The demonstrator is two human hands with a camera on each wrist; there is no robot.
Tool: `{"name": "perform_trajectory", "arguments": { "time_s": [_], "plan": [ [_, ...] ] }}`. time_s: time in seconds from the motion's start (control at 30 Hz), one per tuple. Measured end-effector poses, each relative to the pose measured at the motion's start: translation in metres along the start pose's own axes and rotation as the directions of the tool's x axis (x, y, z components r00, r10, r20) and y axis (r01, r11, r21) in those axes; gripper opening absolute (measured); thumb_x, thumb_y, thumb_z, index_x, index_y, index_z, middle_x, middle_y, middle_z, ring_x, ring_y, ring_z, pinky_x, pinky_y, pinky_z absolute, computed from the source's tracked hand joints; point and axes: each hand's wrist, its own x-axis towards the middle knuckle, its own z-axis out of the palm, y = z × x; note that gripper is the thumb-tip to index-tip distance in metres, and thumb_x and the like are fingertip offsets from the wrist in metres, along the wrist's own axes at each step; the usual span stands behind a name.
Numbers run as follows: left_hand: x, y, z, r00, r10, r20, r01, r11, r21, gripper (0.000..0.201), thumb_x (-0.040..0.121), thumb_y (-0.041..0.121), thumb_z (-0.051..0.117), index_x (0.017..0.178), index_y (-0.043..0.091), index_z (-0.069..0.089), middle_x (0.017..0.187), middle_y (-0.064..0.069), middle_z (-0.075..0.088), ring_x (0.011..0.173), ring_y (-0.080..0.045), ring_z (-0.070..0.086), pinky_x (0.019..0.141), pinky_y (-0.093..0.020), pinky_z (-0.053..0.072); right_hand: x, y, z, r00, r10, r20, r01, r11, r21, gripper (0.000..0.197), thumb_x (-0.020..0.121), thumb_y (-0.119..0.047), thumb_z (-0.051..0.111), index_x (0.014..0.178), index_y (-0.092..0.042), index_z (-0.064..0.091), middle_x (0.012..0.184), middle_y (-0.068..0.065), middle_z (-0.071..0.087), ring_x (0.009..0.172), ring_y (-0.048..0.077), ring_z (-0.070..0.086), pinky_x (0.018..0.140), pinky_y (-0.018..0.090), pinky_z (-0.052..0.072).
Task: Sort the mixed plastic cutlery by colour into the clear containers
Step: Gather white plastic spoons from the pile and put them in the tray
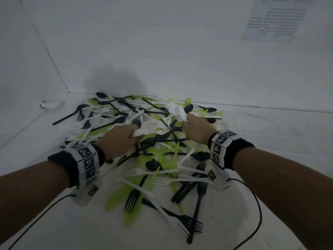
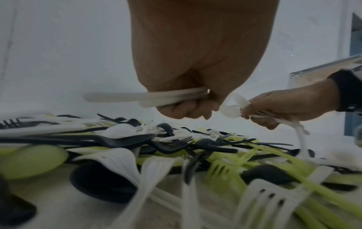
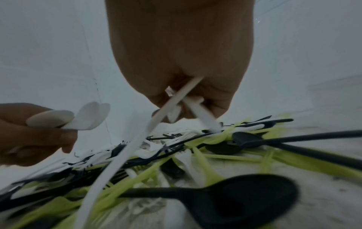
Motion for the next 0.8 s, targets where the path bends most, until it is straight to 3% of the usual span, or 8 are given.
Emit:
{"name": "perform_trajectory", "arguments": {
  "time_s": [0.13, 0.2, 0.3, 0.43, 0.53, 0.6, 0.7, 0.8],
  "plan": [
    [0.013, -0.01, -0.006, 0.995, 0.094, 0.032, -0.097, 0.985, 0.145, 0.023, 0.1, 0.033, 0.057, 0.083, 0.019, 0.051, 0.077, 0.004, 0.057, 0.076, -0.024, 0.059, 0.06, -0.033, 0.039, 0.013, -0.006, 0.012, 0.999, 0.027, -0.047, -0.024, 0.997, 0.069, 0.026, 0.107, -0.032, 0.036, 0.104, -0.007, 0.044, 0.093, 0.01, 0.061, 0.081, 0.031, 0.065, 0.069, 0.04, 0.05],
    [0.019, -0.012, -0.009, 0.983, 0.158, 0.098, -0.18, 0.942, 0.283, 0.004, 0.097, 0.02, 0.056, 0.102, 0.02, 0.056, 0.096, 0.002, 0.059, 0.09, -0.027, 0.062, 0.071, -0.035, 0.046, 0.02, -0.006, 0.015, 0.997, 0.062, -0.05, -0.049, 0.975, 0.219, 0.025, 0.108, -0.03, 0.036, 0.108, -0.005, 0.042, 0.092, 0.01, 0.059, 0.071, 0.032, 0.068, 0.063, 0.044, 0.057],
    [0.037, -0.009, -0.009, 0.964, 0.193, 0.181, -0.256, 0.853, 0.454, 0.038, 0.096, 0.017, 0.054, 0.134, 0.018, 0.051, 0.126, -0.003, 0.055, 0.103, -0.026, 0.063, 0.082, -0.043, 0.055, 0.029, -0.004, 0.013, 0.979, 0.118, -0.169, -0.069, 0.96, 0.273, 0.022, 0.109, -0.03, 0.037, 0.105, -0.009, 0.038, 0.084, 0.008, 0.055, 0.069, 0.028, 0.056, 0.061, 0.038, 0.045],
    [0.066, 0.008, -0.007, 0.962, 0.223, 0.157, -0.273, 0.773, 0.573, 0.034, 0.099, 0.024, 0.055, 0.133, 0.021, 0.056, 0.134, -0.002, 0.047, 0.088, -0.025, 0.065, 0.07, -0.039, 0.055, 0.04, 0.003, 0.009, 0.98, 0.148, -0.13, -0.115, 0.966, 0.233, 0.022, 0.107, -0.029, 0.038, 0.106, -0.008, 0.044, 0.089, 0.006, 0.055, 0.08, 0.031, 0.056, 0.07, 0.043, 0.046],
    [0.087, 0.014, 0.004, 0.947, 0.248, 0.203, -0.32, 0.692, 0.647, 0.038, 0.099, 0.02, 0.054, 0.136, 0.02, 0.055, 0.149, -0.004, 0.041, 0.096, -0.028, 0.067, 0.065, -0.036, 0.048, 0.044, 0.012, 0.008, 0.972, 0.2, -0.128, -0.146, 0.928, 0.342, 0.02, 0.104, -0.027, 0.039, 0.106, -0.008, 0.045, 0.096, 0.015, 0.061, 0.08, 0.032, 0.059, 0.072, 0.047, 0.052],
    [0.094, 0.017, 0.013, 0.939, 0.223, 0.262, -0.343, 0.678, 0.651, 0.04, 0.099, 0.018, 0.052, 0.139, 0.017, 0.051, 0.143, -0.007, 0.048, 0.101, -0.03, 0.066, 0.067, -0.037, 0.047, 0.046, 0.018, 0.005, 0.958, 0.232, -0.166, -0.162, 0.921, 0.353, 0.022, 0.105, -0.027, 0.04, 0.109, -0.006, 0.046, 0.089, 0.01, 0.057, 0.071, 0.024, 0.054, 0.061, 0.037, 0.045],
    [0.099, 0.016, 0.019, 0.938, 0.236, 0.254, -0.346, 0.689, 0.637, 0.034, 0.101, 0.018, 0.049, 0.135, 0.016, 0.053, 0.125, -0.007, 0.054, 0.099, -0.029, 0.063, 0.065, -0.034, 0.039, 0.051, 0.028, -0.002, 0.949, 0.238, -0.205, -0.17, 0.938, 0.302, 0.025, 0.104, -0.031, 0.045, 0.109, -0.007, 0.05, 0.087, 0.006, 0.058, 0.07, 0.022, 0.053, 0.061, 0.035, 0.043],
    [0.103, 0.01, 0.018, 0.937, 0.247, 0.247, -0.347, 0.743, 0.572, 0.027, 0.103, 0.023, 0.049, 0.128, 0.015, 0.056, 0.12, -0.006, 0.055, 0.101, -0.028, 0.062, 0.071, -0.037, 0.046, 0.059, 0.036, -0.01, 0.952, 0.23, -0.203, -0.189, 0.961, 0.203, 0.022, 0.1, -0.031, 0.051, 0.098, -0.009, 0.053, 0.084, 0.005, 0.058, 0.069, 0.021, 0.054, 0.059, 0.032, 0.042]
  ]
}}
